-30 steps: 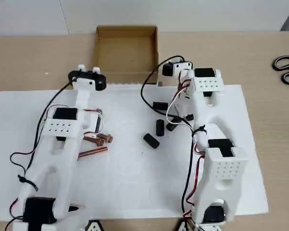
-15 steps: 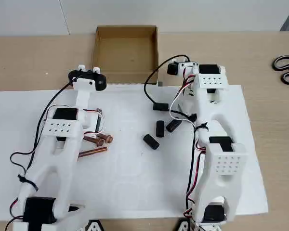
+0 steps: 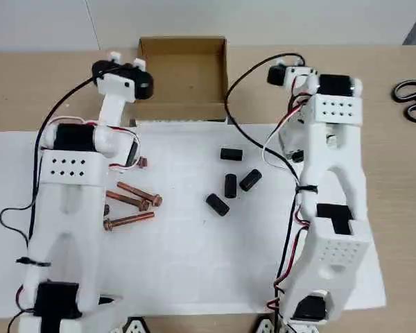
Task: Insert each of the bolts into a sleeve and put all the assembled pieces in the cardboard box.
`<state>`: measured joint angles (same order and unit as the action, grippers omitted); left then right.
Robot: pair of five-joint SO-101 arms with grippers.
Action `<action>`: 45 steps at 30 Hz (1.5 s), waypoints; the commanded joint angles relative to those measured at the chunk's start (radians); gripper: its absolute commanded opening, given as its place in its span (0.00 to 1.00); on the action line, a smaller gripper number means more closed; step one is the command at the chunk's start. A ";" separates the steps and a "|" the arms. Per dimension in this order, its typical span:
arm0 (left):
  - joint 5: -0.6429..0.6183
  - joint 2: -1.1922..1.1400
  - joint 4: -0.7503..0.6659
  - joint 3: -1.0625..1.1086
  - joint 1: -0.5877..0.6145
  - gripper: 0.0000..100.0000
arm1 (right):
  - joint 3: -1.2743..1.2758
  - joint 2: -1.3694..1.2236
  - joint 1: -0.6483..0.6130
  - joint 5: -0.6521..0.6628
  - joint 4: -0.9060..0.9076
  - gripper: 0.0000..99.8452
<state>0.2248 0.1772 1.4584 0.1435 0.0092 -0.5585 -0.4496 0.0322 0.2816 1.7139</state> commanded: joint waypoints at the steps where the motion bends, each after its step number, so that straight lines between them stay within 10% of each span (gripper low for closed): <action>1: 0.166 -0.055 0.017 -0.053 0.031 0.01 | -0.049 0.084 0.030 -0.011 0.019 0.00; 18: 0.924 -0.473 0.012 -0.252 0.206 0.10 | 0.321 0.357 0.074 -0.006 0.008 0.01; 45: 1.045 -0.801 0.017 -0.616 0.086 0.17 | 0.505 0.394 0.070 -0.014 -0.074 0.01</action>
<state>1.2574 -0.6007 1.4661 -0.3828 0.1013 -0.0491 -0.1120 0.0951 0.2800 1.6402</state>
